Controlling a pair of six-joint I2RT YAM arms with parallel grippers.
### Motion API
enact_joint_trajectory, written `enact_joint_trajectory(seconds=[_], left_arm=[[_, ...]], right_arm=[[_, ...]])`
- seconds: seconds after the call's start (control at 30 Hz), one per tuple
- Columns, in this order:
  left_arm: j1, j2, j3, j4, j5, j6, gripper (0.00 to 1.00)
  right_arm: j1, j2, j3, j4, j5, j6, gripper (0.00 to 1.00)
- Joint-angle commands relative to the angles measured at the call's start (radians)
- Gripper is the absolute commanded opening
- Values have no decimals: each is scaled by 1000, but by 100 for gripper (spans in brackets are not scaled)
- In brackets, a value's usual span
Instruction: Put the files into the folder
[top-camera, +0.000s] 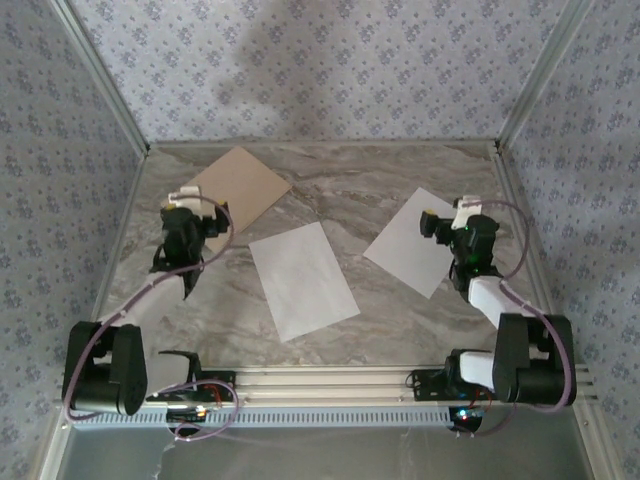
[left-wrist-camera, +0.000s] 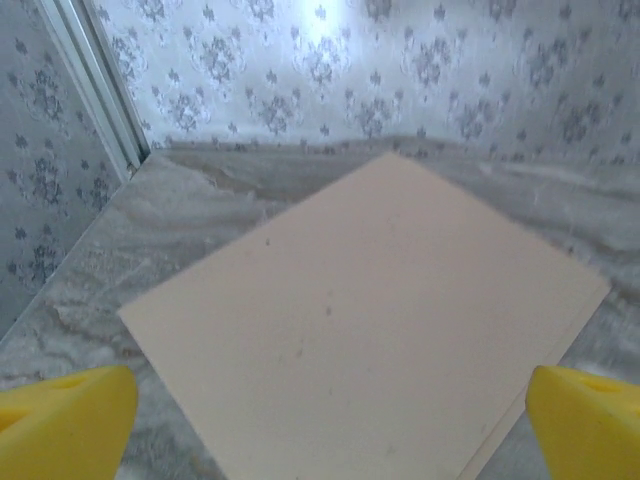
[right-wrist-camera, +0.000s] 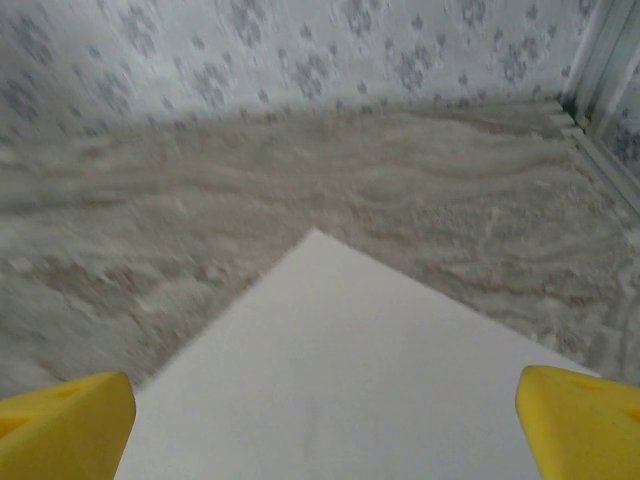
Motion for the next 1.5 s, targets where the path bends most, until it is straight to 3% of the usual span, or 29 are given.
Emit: enact_joint_trajectory(seconds=[0.0, 0.07, 0.17, 0.23, 0.27, 0.33, 0.47, 0.73, 1.2, 1.47], left_arm=[[-10, 37, 142, -244, 23, -129, 100], [1, 84, 197, -280, 128, -217, 100], [56, 200, 312, -355, 392, -376, 100], [67, 276, 390, -435, 421, -421, 100], [67, 302, 412, -459, 409, -427, 100], [80, 363, 455, -510, 408, -443, 100], [99, 509, 582, -633, 552, -418, 95], [108, 647, 683, -749, 556, -397, 93], [118, 712, 670, -831, 559, -433, 93], [105, 694, 596, -855, 589, -458, 93]], right_arm=[[0, -41, 68, -146, -130, 229, 100], [2, -30, 134, -233, -203, 372, 100], [22, 24, 250, -351, -409, 534, 100], [61, 71, 286, -317, -578, 582, 100], [89, 81, 286, -299, -592, 599, 100], [170, 86, 290, -303, -555, 596, 100], [321, 115, 312, -325, -509, 576, 100], [531, 298, 377, -266, -456, 642, 100], [685, 556, 518, -224, -429, 711, 100], [714, 623, 551, -214, -423, 724, 100]])
